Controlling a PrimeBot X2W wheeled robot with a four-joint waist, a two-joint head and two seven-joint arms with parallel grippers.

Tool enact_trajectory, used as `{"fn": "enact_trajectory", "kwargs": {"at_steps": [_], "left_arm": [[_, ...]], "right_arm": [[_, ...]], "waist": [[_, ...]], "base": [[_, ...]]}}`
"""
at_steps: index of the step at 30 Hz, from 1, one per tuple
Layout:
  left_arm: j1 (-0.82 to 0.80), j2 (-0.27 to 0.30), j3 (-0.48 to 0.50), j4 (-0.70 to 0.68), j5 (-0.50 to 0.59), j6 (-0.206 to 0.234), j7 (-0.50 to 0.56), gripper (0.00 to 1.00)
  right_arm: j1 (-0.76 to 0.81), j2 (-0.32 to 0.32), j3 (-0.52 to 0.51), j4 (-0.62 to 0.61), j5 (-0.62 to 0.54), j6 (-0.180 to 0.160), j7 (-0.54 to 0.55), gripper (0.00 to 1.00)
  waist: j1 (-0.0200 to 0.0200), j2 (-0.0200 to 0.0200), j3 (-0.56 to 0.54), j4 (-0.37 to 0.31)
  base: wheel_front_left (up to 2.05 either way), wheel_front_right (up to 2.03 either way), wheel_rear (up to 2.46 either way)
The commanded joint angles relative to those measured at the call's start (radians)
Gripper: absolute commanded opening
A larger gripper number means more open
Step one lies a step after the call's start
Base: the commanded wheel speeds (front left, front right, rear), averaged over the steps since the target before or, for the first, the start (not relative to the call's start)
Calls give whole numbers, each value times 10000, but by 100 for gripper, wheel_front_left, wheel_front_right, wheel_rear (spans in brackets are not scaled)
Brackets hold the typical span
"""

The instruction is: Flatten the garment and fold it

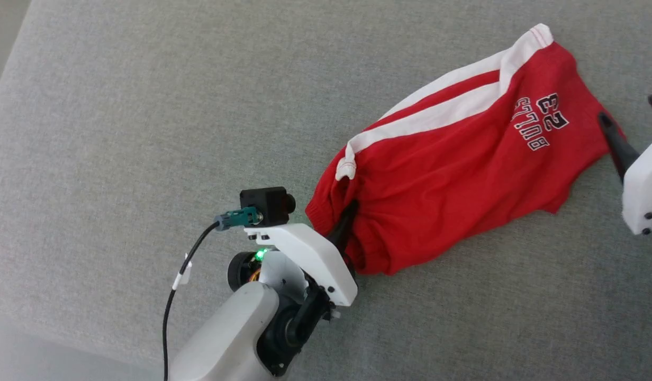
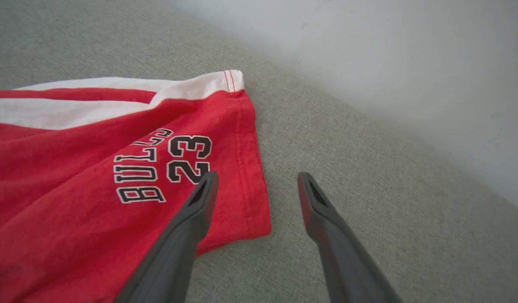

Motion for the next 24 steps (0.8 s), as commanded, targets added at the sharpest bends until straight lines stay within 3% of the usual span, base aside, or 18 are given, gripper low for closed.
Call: {"fn": "enact_trajectory", "kwargs": {"at_steps": [1, 7, 21, 22, 23, 24], "left_arm": [[127, 21, -30, 8, -28, -29, -18, 0], [-35, -199, -236, -2, 0, -179, -3, 0], [-224, -357, -399, 130, 10, -324, -9, 0], [-221, -354, -396, 134, 3, -322, -8, 0], [-215, -353, -395, 137, -7, -321, -5, 0], [-204, -356, -390, 140, -27, -321, 0, 0]], "right_arm": [[-295, -203, -20, 305, -87, -9, 236, 100], [-743, -465, 69, 1267, -113, -9, 871, 100], [-835, -639, 553, 2524, 257, -9, 972, 100], [-813, -540, 538, 2592, 466, -9, 1141, 87], [-793, -435, 490, 2655, 633, -9, 1342, 48], [-764, -361, 484, 2677, 734, -9, 1544, 33]], "waist": [[-1, -1, 153, 151], [-1, -1, 396, 426], [-1, -1, 613, 762], [-1, -1, 606, 766], [-1, -1, 593, 770], [-1, -1, 575, 775]], "base": [[0, 0, 0], [0, 0, 0], [0, 0, 0], [0, 0, 0], [0, 0, 0], [0, 0, 0]]}}
